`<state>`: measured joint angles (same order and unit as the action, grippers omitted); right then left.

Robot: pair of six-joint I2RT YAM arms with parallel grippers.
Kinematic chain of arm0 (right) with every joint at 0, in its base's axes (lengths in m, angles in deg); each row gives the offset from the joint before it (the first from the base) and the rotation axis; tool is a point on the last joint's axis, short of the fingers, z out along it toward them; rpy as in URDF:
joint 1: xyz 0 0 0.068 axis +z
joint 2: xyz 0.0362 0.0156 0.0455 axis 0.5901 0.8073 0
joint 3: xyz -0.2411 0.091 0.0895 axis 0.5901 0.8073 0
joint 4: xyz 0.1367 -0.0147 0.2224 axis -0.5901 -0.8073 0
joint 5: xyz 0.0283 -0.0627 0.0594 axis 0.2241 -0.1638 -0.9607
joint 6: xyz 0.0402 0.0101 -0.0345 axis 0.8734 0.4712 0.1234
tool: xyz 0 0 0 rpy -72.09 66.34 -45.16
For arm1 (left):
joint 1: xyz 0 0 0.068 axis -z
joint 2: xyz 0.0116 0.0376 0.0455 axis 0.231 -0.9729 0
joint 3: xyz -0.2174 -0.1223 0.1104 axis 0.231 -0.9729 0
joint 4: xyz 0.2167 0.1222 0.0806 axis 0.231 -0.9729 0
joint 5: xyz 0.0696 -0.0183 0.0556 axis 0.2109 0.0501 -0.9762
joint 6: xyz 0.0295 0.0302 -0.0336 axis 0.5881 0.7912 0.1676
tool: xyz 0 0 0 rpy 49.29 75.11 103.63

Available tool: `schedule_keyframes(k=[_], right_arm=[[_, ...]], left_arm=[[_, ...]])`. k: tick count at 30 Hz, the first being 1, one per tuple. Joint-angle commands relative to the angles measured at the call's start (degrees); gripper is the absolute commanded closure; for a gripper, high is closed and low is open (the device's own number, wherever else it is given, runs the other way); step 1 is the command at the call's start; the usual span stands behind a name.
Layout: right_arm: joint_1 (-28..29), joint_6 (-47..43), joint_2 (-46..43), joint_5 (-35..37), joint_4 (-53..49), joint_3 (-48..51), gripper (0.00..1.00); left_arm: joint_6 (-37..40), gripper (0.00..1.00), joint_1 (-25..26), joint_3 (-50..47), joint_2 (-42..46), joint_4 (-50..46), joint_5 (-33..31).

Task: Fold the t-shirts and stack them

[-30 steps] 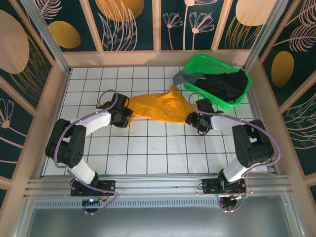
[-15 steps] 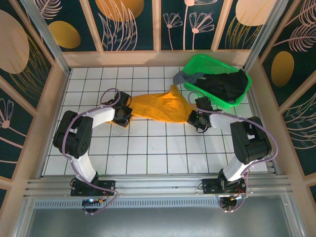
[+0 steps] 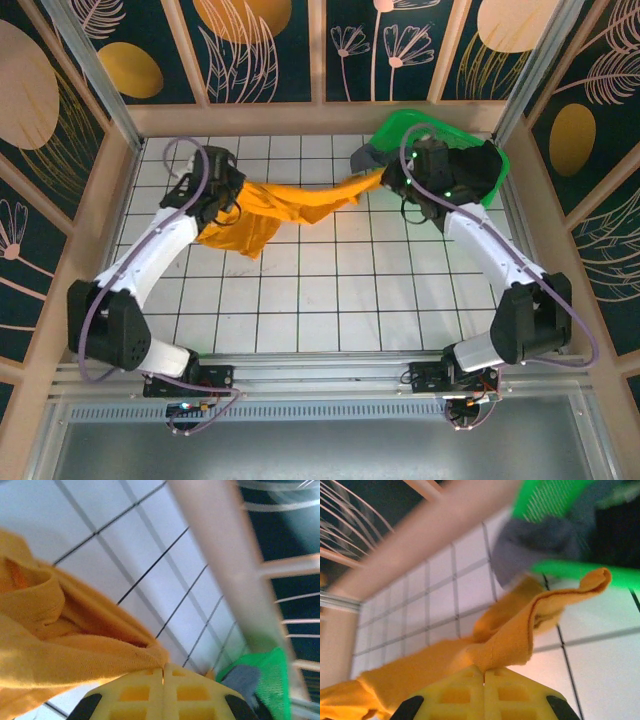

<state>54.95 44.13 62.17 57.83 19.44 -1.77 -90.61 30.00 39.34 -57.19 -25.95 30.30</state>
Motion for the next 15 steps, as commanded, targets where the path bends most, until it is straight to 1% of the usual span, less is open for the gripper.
schedule_keyframes(k=[1,6,11,15], right_arm=[[-0.30,-2.70,-2.69,1.17,-0.96,-5.24,1.00],[-0.26,-5.03,-7.31,-0.35,2.13,-7.96,1.00],[-0.33,-7.86,-15.08,-2.59,4.69,-6.35,1.00],[-0.26,-8.45,-20.58,-5.22,4.05,-4.96,1.00]], left_arm=[[5.48,1.00,-1.98,2.60,4.37,-2.09,-4.61],[9.32,1.00,-2.54,3.32,11.69,-0.14,-7.77],[12.46,1.00,-2.50,1.80,20.96,1.67,-10.37],[13.91,1.00,-2.53,0.54,28.10,2.46,-11.78]])
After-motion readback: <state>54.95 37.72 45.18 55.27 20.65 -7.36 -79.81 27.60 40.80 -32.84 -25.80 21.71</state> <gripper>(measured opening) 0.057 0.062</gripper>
